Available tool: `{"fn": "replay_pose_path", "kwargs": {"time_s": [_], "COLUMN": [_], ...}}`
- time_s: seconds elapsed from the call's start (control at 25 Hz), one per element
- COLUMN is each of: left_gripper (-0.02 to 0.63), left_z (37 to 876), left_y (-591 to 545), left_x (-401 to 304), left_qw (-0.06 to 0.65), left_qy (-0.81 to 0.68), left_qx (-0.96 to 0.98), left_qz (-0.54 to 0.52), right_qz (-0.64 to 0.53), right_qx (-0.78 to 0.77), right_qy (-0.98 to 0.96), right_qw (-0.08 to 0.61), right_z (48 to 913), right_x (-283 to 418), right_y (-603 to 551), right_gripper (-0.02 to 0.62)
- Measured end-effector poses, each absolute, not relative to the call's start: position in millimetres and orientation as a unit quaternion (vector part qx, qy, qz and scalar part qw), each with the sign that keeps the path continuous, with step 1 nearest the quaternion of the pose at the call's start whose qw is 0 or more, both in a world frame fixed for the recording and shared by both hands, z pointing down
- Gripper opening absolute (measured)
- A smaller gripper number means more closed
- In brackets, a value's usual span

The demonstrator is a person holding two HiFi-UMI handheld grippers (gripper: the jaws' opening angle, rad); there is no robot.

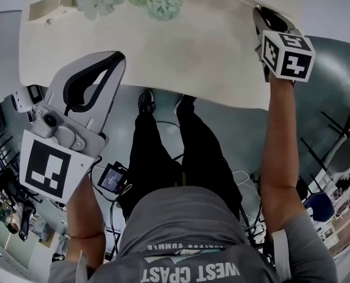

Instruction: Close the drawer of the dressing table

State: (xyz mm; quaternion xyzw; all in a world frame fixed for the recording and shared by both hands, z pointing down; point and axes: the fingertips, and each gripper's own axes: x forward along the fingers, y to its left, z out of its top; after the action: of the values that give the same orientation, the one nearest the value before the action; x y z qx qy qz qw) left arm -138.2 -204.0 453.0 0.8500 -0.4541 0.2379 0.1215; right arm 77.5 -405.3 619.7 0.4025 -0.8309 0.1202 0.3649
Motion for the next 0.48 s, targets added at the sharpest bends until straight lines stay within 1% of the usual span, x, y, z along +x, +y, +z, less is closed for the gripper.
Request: {"fn": "replay_pose_path", "kwargs": {"time_s": [0.48], "left_gripper": [0.003], "left_z": [447.3], "left_y": [-210.8], "left_x": [-143.5], "left_qw": [0.118], "left_qy": [-0.456], "left_qx": [0.848], "left_qz": [0.241], "right_qz": [0.169], "right_qx": [0.41], "right_qy": [-0.829], "right_qw": [0.341], "right_z": [626.2], "right_x": [79.0], "right_y": [-412.4], "right_gripper": [0.091]}}
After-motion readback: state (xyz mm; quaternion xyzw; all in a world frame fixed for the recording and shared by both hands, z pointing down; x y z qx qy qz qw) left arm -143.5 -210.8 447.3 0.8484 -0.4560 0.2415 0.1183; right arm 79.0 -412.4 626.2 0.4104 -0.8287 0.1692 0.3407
